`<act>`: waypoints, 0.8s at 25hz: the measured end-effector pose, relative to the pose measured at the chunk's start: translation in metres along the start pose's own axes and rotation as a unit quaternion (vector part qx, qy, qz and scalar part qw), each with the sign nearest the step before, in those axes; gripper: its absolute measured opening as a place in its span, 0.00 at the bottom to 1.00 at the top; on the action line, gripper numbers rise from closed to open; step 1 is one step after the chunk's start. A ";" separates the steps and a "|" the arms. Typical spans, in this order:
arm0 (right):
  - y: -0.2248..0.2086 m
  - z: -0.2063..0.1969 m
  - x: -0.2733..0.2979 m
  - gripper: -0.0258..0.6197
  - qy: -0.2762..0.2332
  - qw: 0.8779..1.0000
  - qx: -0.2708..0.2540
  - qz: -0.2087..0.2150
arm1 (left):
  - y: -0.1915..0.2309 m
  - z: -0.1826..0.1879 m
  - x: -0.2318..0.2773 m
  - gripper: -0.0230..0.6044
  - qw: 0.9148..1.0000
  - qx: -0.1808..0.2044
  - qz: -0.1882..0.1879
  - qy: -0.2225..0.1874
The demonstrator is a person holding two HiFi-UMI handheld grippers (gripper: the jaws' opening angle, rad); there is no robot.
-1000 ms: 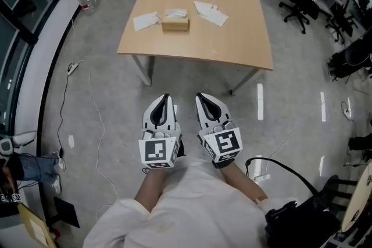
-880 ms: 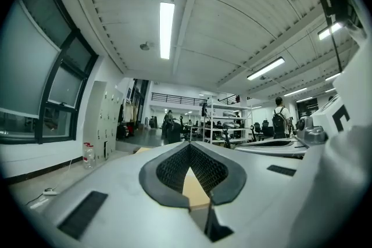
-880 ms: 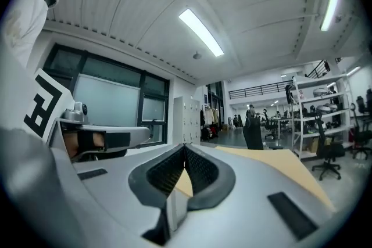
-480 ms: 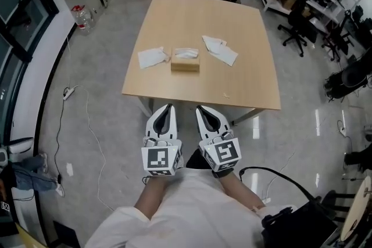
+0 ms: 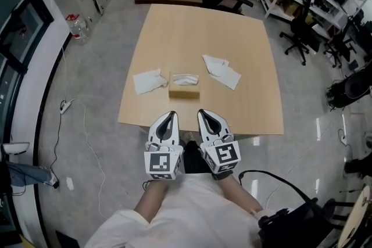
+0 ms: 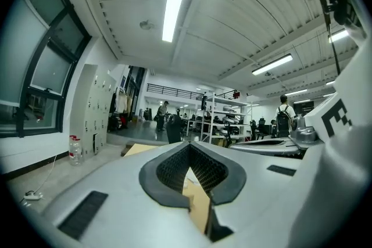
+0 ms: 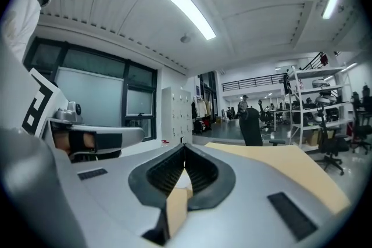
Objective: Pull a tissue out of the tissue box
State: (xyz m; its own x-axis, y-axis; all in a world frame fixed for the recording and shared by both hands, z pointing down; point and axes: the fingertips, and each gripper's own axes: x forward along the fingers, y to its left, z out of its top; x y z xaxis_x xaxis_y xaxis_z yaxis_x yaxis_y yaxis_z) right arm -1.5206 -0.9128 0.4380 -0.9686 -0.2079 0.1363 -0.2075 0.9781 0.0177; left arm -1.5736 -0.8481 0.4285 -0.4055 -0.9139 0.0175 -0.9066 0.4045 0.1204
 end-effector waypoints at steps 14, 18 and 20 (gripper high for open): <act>-0.110 -0.053 0.161 0.04 0.106 0.994 0.028 0.030 | 0.063 -0.047 0.171 0.04 0.997 -0.013 0.024 0.078; -0.119 -0.084 0.197 0.05 0.147 0.988 0.013 0.044 | 0.078 -0.063 0.202 0.04 0.995 -0.012 0.025 0.099; -0.122 -0.100 0.209 0.05 0.171 0.984 -0.001 0.049 | 0.083 -0.074 0.212 0.04 0.993 -0.014 0.026 0.110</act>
State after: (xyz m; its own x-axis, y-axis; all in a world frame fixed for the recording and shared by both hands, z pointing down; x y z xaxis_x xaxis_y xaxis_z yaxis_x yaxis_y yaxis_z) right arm -1.6838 -1.0748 0.5634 -0.8810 -0.0961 0.4633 -0.1137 0.9935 -0.0100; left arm -1.7266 -1.0110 0.5154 -0.4137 -0.8780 0.2409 -0.8801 0.4534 0.1410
